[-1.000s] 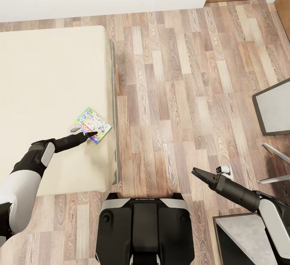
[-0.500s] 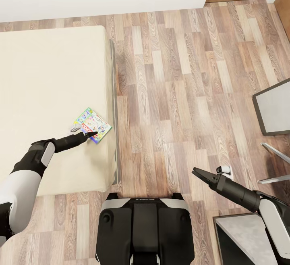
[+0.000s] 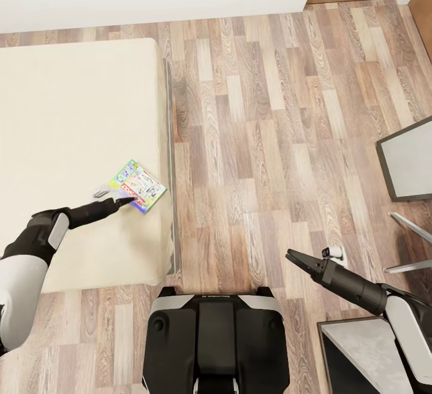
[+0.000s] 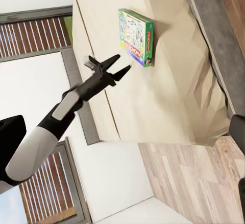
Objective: Put all the toys in the child's room - the three board games (two on the bed and one on the table), the two jigsaw puzzles on the table, and the tennis ball on the table - inside the toy box on the table in the child's room.
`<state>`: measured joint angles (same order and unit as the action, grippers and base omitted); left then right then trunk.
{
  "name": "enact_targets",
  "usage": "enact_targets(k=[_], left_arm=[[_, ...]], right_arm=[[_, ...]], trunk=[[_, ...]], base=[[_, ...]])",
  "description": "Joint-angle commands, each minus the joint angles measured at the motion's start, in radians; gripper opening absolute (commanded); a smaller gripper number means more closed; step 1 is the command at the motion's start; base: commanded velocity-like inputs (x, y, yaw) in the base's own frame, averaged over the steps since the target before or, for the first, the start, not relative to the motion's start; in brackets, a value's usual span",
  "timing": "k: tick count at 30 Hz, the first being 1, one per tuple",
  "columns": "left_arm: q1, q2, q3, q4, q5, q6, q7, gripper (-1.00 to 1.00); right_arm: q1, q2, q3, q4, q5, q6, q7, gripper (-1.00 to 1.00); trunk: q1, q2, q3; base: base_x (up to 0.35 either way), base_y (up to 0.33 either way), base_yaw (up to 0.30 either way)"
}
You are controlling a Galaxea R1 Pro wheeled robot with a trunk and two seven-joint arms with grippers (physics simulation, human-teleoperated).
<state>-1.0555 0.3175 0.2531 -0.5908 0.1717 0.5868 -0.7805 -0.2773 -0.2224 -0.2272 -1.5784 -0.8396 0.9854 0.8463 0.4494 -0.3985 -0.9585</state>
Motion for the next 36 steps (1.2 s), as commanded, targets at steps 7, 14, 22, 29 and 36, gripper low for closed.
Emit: enact_targets(k=[7, 14, 22, 29, 36], left_arm=[[0.005, 0.089, 0.002, 0.000, 0.005, 0.042, -0.021, 1.00], [0.009, 0.164, 0.002, 0.000, 0.000, 0.062, -0.198, 1.00], [0.055, 0.223, 0.002, 0.000, 0.001, 0.108, -0.292, 1.00], [0.133, 0.258, 0.014, 0.000, 0.000, 0.117, -0.528, 1.00], [0.190, 0.286, 0.022, 0.000, -0.001, 0.149, -0.718, 1.00]], right_arm=[[0.000, -0.001, -0.008, 0.000, 0.002, 0.004, 0.005, 1.00], [0.000, -0.001, -0.008, 0.000, 0.002, 0.004, 0.004, 1.00], [0.000, -0.001, -0.009, 0.000, 0.003, 0.004, 0.003, 1.00], [0.000, 0.000, 0.001, -0.001, 0.003, -0.007, 0.002, 1.00], [0.000, 0.000, 0.004, -0.001, 0.004, -0.025, -0.001, 1.00]], trunk=[[0.001, -0.001, -0.001], [0.001, -0.001, -0.001], [0.001, -0.001, -0.001], [0.001, -0.001, -0.001], [0.001, -0.001, -0.001]], base=[[0.000, 0.000, 0.000], [0.000, 0.000, 0.000], [0.000, 0.000, 0.000], [0.000, 0.000, 0.000], [0.000, 0.000, 0.000]])
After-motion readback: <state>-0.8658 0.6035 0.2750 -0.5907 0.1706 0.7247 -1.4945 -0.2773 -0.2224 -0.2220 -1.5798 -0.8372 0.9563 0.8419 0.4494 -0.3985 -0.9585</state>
